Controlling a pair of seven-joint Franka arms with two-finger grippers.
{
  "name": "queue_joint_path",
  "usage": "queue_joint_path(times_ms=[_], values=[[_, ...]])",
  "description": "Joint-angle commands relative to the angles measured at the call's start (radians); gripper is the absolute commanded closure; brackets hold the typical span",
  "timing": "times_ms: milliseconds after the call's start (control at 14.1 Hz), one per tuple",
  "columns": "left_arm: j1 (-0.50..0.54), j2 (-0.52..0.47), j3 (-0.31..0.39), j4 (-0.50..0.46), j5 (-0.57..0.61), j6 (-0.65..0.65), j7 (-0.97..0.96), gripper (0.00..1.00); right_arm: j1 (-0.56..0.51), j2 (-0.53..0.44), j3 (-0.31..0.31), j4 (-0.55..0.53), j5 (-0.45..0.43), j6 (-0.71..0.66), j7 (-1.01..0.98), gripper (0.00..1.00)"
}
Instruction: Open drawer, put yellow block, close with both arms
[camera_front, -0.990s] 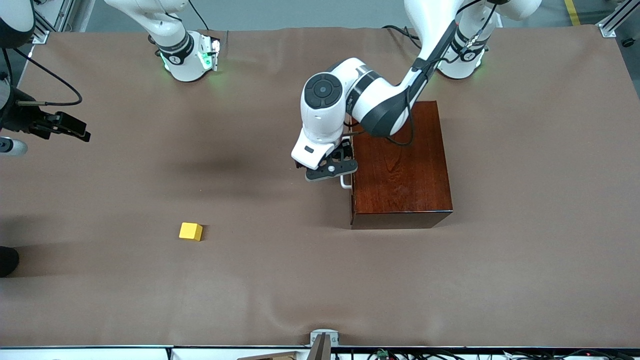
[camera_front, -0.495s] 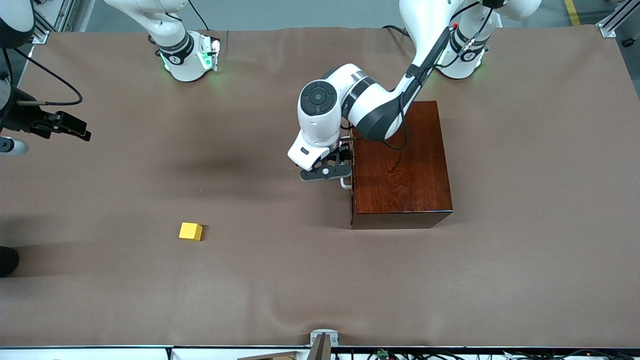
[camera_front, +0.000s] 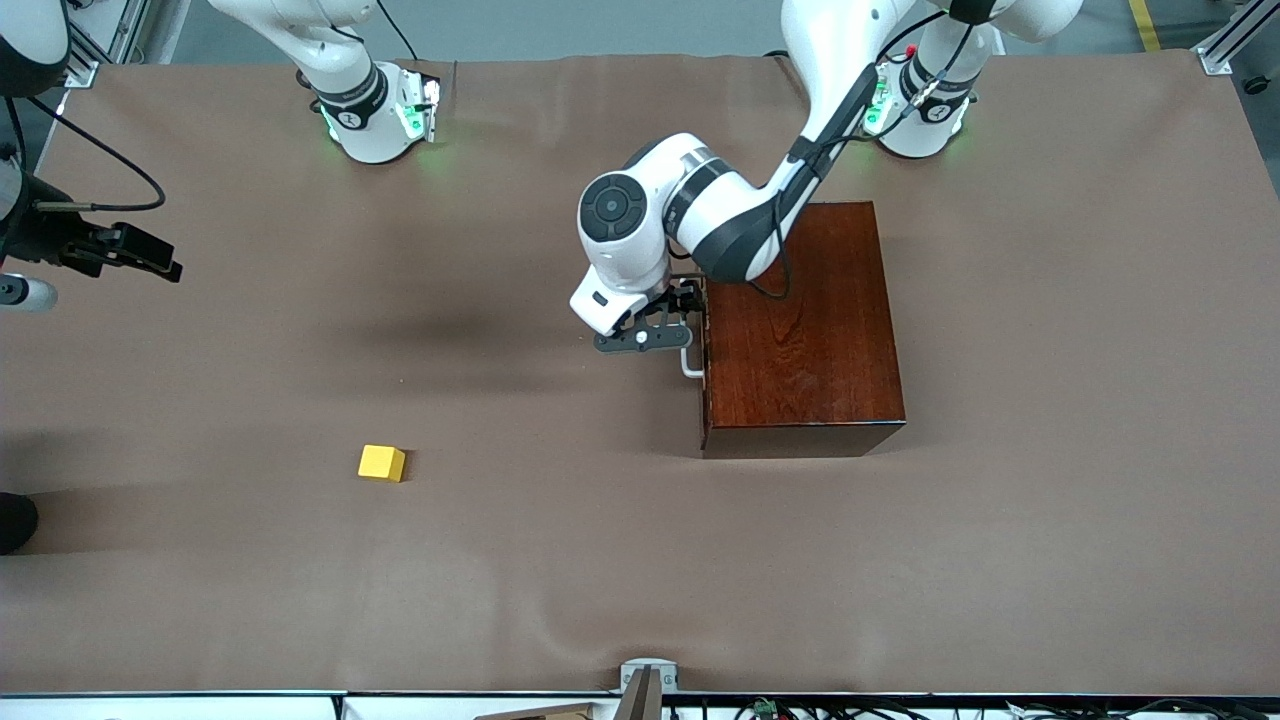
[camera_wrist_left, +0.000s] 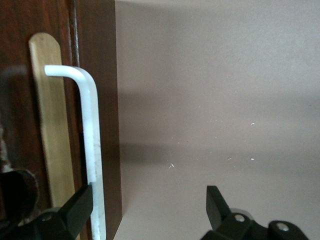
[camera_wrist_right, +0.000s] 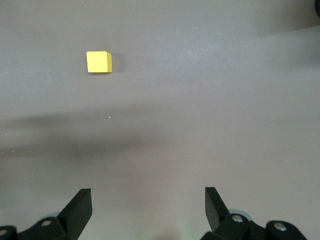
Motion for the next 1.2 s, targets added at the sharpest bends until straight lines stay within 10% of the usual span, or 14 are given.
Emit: queue_joint_path(times_ms=[0,1131], values=[[-0.012,0.010,0.013,0.028,0.037,-0.076,0.008,0.00,-0.023,-0.005,0.015,-0.004,-0.001,-0.004,-0.007,0.00],[-0.024,0.090,0.000,0.103,0.068,-0.024,-0.085,0.00,-0.023,-0.004,0.015,-0.005,-0.001,-0.004,-0.009,0.00]])
